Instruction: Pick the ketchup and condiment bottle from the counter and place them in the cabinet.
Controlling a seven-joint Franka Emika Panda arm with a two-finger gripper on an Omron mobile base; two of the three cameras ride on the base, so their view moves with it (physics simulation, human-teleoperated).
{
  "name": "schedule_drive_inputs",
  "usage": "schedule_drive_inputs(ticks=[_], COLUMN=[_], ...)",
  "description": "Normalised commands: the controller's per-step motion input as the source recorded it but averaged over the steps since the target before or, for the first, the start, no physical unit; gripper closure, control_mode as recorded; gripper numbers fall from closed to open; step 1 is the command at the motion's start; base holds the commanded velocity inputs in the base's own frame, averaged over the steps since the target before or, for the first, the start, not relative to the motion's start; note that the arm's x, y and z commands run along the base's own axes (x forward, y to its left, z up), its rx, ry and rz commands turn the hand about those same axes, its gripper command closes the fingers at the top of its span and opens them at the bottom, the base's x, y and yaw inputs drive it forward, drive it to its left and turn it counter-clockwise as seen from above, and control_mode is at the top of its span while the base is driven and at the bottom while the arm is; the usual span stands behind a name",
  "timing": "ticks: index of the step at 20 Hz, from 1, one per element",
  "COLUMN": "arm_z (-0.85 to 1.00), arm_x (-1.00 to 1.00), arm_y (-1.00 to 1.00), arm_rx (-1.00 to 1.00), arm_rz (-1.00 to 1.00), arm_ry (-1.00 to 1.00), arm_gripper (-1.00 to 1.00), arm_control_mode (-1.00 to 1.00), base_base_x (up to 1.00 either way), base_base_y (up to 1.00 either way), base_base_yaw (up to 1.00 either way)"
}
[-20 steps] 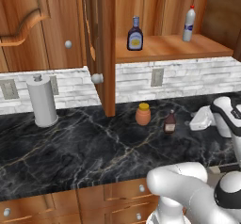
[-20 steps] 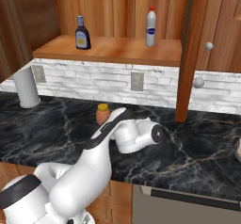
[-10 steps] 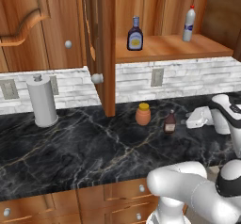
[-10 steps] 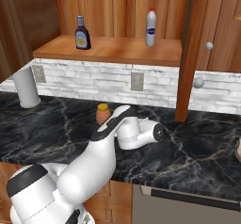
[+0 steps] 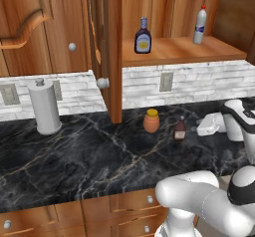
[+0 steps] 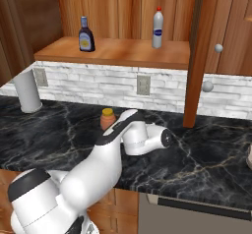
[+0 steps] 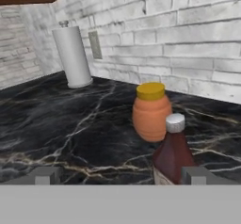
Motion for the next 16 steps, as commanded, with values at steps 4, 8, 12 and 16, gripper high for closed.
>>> schedule_drive_inputs(ticks=[4,8,12,16], arm_z=[0.00,0.00,0.00,0.00], arm_x=[0.02,0.09,0.11,0.08], arm_y=[0.05,0.06,0.03,0.09], arm_rx=[0.04,0.04,0.06,0.06], arm_rz=[0.01,0.02,0.04,0.03], arm_ry=[0.03,0.03,0.02,0.00], arm_gripper=[-1.00,-1.00,-1.00,-1.00], arm_control_mode=[-1.00,-1.00,-1.00,-1.00], base_base_x=[0.00,0.00,0.00,0.00], base_base_y=[0.00,0.00,0.00,0.00], base_base_yaw=[0.00,0.00,0.00,0.00])
